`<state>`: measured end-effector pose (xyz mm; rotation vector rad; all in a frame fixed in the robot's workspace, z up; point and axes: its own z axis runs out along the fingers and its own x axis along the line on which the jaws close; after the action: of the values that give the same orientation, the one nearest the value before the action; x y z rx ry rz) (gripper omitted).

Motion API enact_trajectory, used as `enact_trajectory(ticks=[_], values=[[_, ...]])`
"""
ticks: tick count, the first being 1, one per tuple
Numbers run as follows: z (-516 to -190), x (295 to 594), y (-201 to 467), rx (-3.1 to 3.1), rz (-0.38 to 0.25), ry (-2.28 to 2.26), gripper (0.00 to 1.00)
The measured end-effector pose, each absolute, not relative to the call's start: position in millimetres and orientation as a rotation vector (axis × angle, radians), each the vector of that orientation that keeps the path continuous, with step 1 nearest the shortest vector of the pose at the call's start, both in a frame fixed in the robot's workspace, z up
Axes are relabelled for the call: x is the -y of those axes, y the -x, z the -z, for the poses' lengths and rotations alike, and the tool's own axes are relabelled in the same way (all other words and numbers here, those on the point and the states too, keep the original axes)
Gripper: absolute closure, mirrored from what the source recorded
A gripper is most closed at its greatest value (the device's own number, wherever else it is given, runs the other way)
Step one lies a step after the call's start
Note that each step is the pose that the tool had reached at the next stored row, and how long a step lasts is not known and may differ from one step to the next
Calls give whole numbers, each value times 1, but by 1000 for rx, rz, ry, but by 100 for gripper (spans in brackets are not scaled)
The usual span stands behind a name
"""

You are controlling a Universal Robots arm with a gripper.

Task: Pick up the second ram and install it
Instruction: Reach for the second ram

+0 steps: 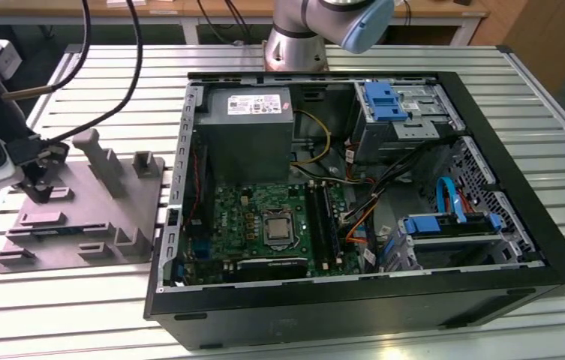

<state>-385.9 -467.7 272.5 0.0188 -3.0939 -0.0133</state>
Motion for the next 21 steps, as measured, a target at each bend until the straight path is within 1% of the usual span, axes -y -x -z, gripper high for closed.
enact_trajectory(ticks=[21], values=[[-238, 475, 389, 3094, 13, -18, 89]])
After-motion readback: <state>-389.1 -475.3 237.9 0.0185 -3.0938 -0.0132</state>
